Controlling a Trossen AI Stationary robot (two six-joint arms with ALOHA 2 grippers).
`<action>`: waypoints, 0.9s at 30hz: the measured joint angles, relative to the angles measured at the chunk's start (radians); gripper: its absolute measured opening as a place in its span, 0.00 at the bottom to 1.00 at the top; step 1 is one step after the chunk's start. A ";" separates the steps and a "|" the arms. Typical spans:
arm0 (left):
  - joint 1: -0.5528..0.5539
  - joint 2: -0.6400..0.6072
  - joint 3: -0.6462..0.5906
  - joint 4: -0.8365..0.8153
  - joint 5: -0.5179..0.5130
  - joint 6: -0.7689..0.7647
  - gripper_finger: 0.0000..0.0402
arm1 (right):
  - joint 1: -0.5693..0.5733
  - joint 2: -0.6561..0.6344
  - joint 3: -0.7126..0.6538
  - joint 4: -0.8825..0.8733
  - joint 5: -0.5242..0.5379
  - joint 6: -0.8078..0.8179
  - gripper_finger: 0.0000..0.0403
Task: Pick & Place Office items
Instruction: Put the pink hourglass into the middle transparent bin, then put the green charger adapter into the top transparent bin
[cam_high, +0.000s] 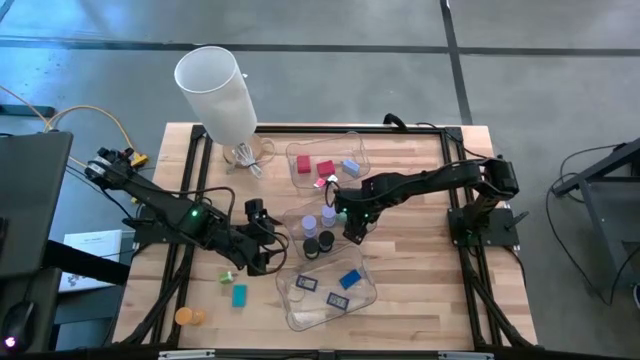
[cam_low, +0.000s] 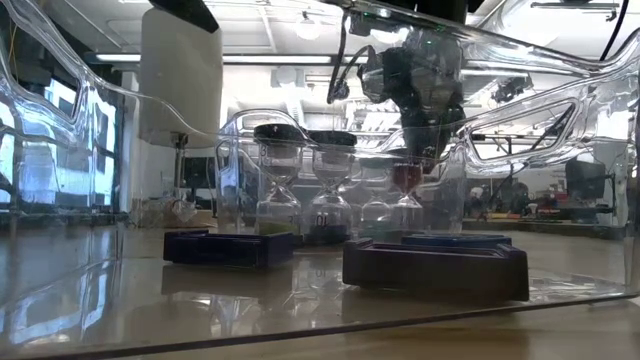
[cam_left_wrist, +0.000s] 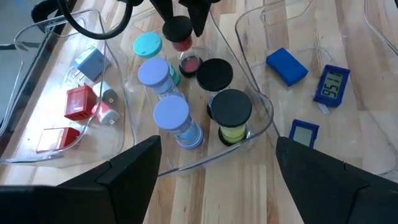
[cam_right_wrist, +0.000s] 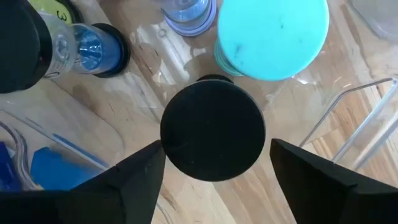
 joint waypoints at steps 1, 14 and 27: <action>0.000 0.000 0.000 0.000 0.000 0.000 0.77 | 0.000 0.000 0.000 0.001 -0.007 0.000 0.69; 0.000 0.000 0.000 0.000 0.000 0.000 0.77 | -0.001 -0.034 -0.001 -0.016 -0.143 0.025 0.68; 0.000 -0.001 0.000 0.010 0.025 -0.014 0.77 | 0.026 -0.154 0.002 -0.052 -0.121 0.087 0.68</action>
